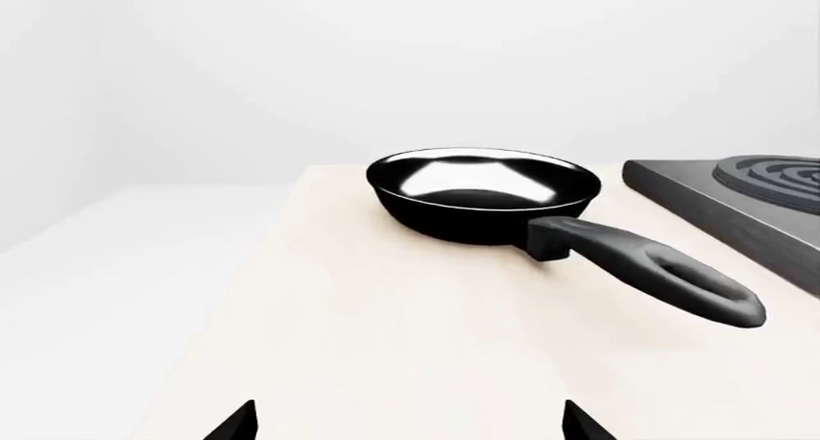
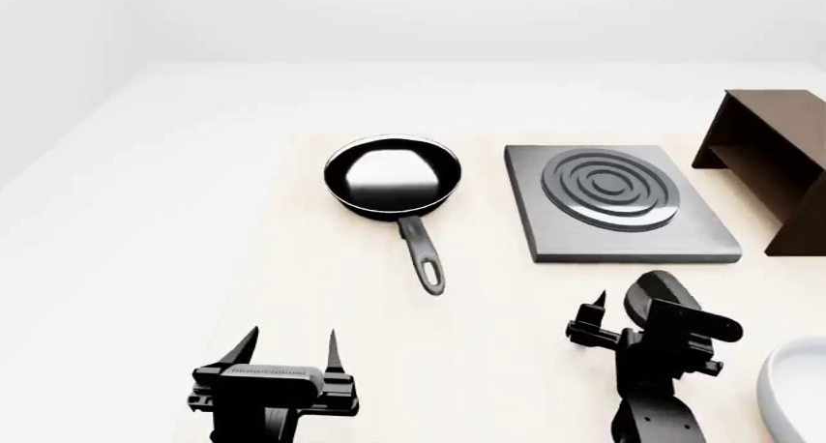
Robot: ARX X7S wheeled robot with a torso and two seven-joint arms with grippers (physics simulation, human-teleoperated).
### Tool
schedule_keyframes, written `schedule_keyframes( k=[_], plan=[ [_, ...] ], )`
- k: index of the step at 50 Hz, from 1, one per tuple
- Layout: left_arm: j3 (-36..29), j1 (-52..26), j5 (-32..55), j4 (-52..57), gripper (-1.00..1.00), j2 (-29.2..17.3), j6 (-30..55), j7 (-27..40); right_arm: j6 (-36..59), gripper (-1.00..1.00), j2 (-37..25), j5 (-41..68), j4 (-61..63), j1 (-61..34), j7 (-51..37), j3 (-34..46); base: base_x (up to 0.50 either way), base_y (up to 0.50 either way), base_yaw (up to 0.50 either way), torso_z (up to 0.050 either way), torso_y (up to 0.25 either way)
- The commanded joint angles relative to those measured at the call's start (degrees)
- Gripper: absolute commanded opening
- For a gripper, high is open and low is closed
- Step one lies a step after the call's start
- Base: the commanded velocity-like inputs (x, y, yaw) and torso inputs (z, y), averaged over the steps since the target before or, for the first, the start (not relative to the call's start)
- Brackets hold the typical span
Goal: Turn on the stove.
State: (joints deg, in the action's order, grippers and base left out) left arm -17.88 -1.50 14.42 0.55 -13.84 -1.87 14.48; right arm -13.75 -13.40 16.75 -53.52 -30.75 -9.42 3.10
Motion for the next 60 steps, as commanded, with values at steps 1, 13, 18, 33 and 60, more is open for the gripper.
schedule_keyframes(
  k=[1,13,18,33,60],
  plan=[
    [-0.4,0.0,0.1,-0.1,1.00,-0.2,-0.1,0.2,-0.6,1.00,-1.1,0.9,-1.7,-0.4,-1.1,-2.1,0.00,0.00,0.00,0.000,0.000],
    [-0.6,-0.2,0.4,-0.4,1.00,-0.3,-0.3,0.3,1.3,1.00,-1.6,1.2,2.2,1.2,-2.0,-2.1,0.00,0.00,0.00,0.000,0.000],
    [-0.8,-0.2,0.4,-0.4,1.00,-0.4,-0.3,0.4,0.8,1.00,-1.2,0.8,1.5,0.6,-1.8,-1.7,0.00,0.00,0.00,0.000,0.000],
    [-1.2,-0.4,0.6,-0.6,1.00,-0.6,-0.5,0.6,-1.4,1.00,-0.9,-0.4,-3.1,-2.8,-1.0,-0.8,0.00,0.00,0.00,0.000,0.000],
    [-1.5,-0.7,1.0,-0.8,1.00,-1.1,-0.8,1.3,-10.7,1.00,0.0,-1.5,-20.6,-10.4,2.9,-1.1,0.00,0.00,0.00,0.000,0.000]
  ],
)
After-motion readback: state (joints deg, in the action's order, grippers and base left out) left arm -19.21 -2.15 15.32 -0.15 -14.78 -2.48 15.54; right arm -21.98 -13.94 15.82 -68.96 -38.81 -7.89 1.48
